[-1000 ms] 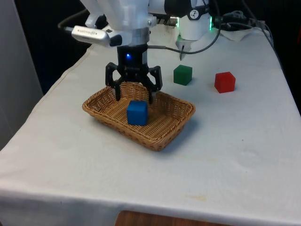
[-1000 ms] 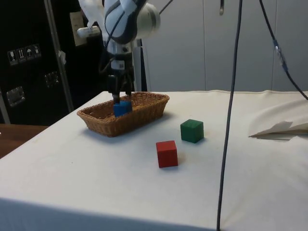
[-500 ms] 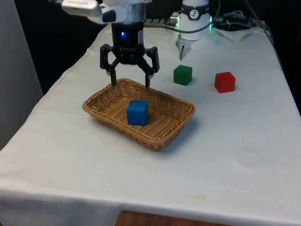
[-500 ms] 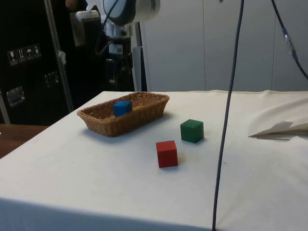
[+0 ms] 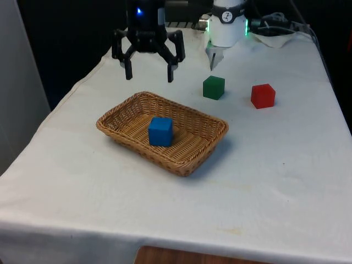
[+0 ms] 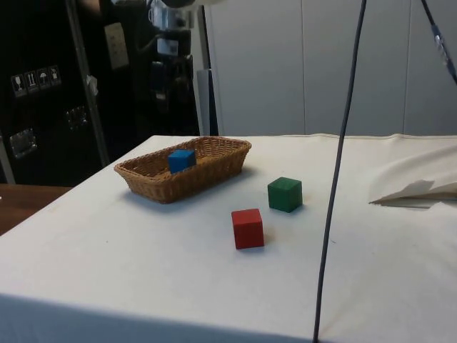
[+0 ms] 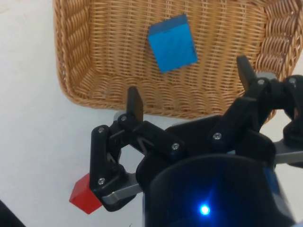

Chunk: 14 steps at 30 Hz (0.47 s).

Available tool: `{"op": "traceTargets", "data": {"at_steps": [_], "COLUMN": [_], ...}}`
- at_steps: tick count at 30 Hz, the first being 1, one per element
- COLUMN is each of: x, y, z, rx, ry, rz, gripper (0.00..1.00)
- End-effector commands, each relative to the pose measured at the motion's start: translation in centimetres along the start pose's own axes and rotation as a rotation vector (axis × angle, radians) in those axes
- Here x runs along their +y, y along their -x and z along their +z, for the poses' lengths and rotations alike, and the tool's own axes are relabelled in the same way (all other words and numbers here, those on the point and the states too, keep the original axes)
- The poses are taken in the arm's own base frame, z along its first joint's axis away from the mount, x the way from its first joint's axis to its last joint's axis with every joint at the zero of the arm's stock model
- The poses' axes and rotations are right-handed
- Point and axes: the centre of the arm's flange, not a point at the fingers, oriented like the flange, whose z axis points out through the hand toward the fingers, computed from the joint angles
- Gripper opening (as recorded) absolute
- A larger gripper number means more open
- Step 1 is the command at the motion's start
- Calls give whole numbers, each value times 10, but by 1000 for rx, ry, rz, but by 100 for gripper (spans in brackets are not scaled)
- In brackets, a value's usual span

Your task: Pick up the blue cube and place it into the basket.

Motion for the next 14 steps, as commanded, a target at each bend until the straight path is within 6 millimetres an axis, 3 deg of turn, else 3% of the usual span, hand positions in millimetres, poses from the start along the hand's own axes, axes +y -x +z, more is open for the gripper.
{"op": "traceTargets", "data": {"at_steps": [1, 13, 14], "x": [0, 1, 1], "y": [-1, -9, -9], "z": [-6, -52, -47], "rx": [-3, 25, 29], "ry": [-2, -10, -11], "rz": [0, 1, 0], "gripper": [100, 100, 100]}}
